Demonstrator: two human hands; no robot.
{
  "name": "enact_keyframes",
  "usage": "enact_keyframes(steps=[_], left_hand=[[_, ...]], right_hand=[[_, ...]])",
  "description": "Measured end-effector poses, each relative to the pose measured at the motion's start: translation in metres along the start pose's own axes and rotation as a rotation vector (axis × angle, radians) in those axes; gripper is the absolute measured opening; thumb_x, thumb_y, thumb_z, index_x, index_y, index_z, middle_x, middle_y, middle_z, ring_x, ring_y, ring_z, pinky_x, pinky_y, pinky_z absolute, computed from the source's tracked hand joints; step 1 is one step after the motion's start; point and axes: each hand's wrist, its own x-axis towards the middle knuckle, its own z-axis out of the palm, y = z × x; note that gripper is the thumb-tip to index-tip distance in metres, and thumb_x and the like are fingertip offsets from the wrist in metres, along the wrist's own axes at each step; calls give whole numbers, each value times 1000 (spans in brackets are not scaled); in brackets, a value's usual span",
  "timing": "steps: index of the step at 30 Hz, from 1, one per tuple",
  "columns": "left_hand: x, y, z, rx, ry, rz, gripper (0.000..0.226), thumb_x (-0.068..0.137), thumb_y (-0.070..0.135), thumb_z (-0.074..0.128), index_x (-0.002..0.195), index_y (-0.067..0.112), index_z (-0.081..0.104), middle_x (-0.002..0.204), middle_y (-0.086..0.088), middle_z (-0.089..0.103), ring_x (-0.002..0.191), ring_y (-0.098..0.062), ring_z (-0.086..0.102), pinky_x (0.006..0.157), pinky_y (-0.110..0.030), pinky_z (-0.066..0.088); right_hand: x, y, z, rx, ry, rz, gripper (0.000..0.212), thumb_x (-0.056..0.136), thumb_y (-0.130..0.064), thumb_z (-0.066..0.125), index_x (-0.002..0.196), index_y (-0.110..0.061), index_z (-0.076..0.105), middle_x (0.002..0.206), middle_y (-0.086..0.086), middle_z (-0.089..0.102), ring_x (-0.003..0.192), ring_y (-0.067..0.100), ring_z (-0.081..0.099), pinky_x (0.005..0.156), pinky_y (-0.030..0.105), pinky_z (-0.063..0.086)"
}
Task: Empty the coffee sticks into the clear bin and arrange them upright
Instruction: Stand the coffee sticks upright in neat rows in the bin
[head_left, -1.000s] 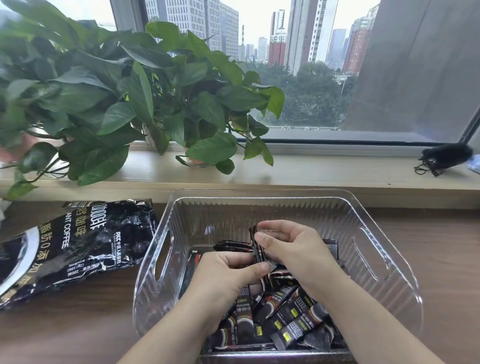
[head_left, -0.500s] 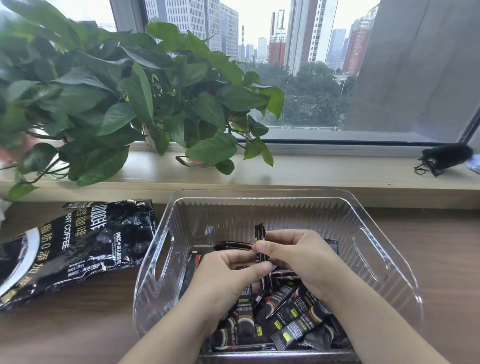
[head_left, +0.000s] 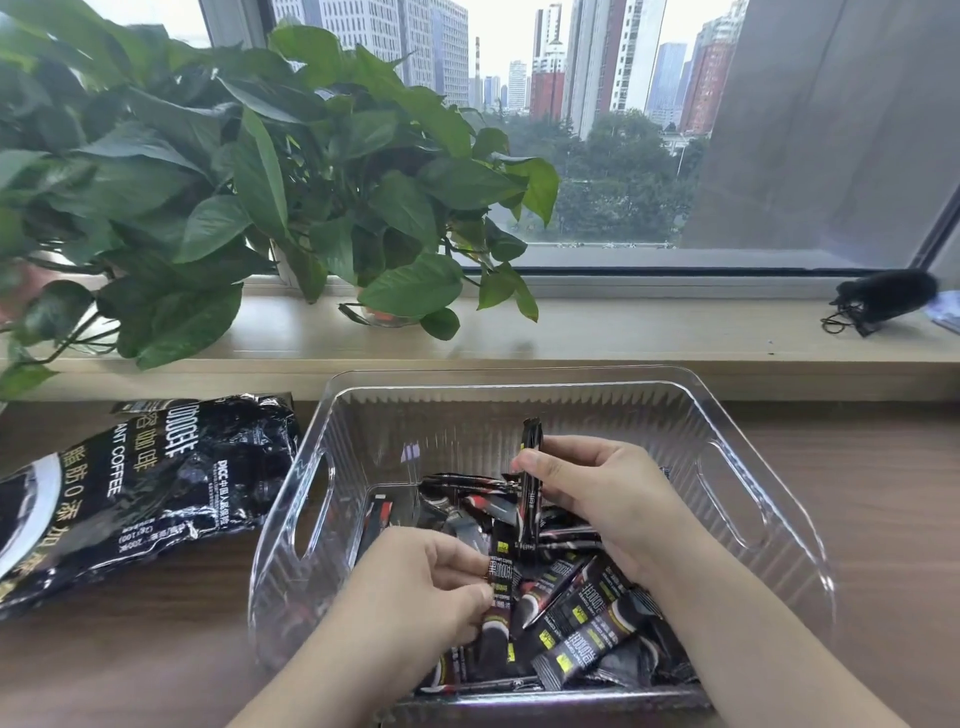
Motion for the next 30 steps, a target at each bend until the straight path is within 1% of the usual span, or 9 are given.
enact_keyframes(steps=[2,5,8,13,19,23,26,28,30], left_hand=[[0,0,1,37,44,42,10,82,4,75,87,13,74,74,-3,76,70,-19,74,69,-34,62],[1,1,4,140,71,80,14,73,26,83,81,22,73,70,5,74,65,-14,73,75,-37,61],[-1,4,11,204,18,120,17,69,32,85,70,19,74,64,5,72,57,-9,69,67,-29,59],[10,10,7,270,295,219,17,74,29,77,62,22,66,58,12,68,53,-1,61,53,-16,46],[17,15,3,260,412,289,19,73,27,71,64,17,58,59,3,63,60,-7,57,54,-19,42],[24,21,7,99,372,255,23,79,26,74,68,14,57,57,-1,65,41,-3,49,44,-14,39],[27,24,10,-95,279,219,32,79,29,79,65,12,56,53,0,59,49,-13,57,59,-31,59],[28,23,11,-188,231,192,35,78,32,81,64,11,56,55,0,59,60,-26,66,68,-51,60],[28,21,12,-253,198,187,33,79,31,82,68,9,60,58,-2,62,66,-30,71,72,-56,59]], right_hand=[[0,1,0,-1,5,6,63,52,-49,93,104,-18,79,99,0,79,98,22,74,98,43,55],[0,0,0,7,6,26,49,62,-38,94,105,-17,79,99,1,79,98,22,74,98,43,55],[-1,0,0,10,4,25,50,62,-40,94,104,-17,79,100,1,79,99,22,74,100,44,54],[-5,-5,0,48,58,6,24,72,-21,89,94,-15,81,93,2,79,94,21,75,96,39,56],[-4,-7,-2,54,101,28,25,71,-22,90,94,-16,80,91,1,79,93,21,75,89,34,57],[-6,-5,3,-24,-26,77,35,69,-25,90,100,-14,79,93,3,79,94,23,75,91,36,57],[-6,-6,5,-20,-49,65,42,67,-24,89,105,-10,77,94,3,79,94,18,75,86,30,57],[-6,-7,3,18,-48,66,48,64,-25,88,106,-8,76,96,5,79,96,20,75,84,29,56],[-7,-8,1,54,-56,76,54,60,-27,89,107,-6,75,98,8,79,98,22,74,86,31,56]])
